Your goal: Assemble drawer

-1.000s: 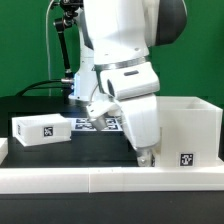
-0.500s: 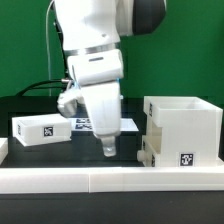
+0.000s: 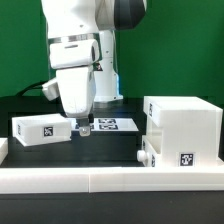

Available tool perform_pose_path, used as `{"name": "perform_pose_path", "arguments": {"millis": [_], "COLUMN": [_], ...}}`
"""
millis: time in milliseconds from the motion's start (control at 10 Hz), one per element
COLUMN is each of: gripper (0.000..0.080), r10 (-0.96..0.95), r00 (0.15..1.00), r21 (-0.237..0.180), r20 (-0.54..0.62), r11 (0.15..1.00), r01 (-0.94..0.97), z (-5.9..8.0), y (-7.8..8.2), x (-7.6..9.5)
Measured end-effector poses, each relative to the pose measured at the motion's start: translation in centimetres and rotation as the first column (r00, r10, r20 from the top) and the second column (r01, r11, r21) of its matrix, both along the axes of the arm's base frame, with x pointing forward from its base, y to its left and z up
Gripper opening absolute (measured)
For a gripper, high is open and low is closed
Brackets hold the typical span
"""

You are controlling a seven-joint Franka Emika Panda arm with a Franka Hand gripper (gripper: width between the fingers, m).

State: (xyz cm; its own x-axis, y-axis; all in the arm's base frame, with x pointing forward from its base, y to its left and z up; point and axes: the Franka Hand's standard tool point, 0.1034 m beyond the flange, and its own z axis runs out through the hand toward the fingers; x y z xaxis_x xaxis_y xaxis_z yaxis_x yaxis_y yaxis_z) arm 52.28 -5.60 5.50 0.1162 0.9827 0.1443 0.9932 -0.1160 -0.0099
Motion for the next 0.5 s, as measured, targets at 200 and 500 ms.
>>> {"name": "perform_pose_path", "arguments": {"millis": [200, 500], "gripper": [0.0649, 0.0649], "r10": [-0.034, -0.214], "r00": [0.999, 0.976], "r21": [0.001, 0.000], "r20": [-0.002, -0.030], "r11": [0.999, 0.977], "r01": [0.034, 0.214], "z": [-0.12, -0.14], "y": [0.02, 0.08], "x": [0.09, 0.09]}}
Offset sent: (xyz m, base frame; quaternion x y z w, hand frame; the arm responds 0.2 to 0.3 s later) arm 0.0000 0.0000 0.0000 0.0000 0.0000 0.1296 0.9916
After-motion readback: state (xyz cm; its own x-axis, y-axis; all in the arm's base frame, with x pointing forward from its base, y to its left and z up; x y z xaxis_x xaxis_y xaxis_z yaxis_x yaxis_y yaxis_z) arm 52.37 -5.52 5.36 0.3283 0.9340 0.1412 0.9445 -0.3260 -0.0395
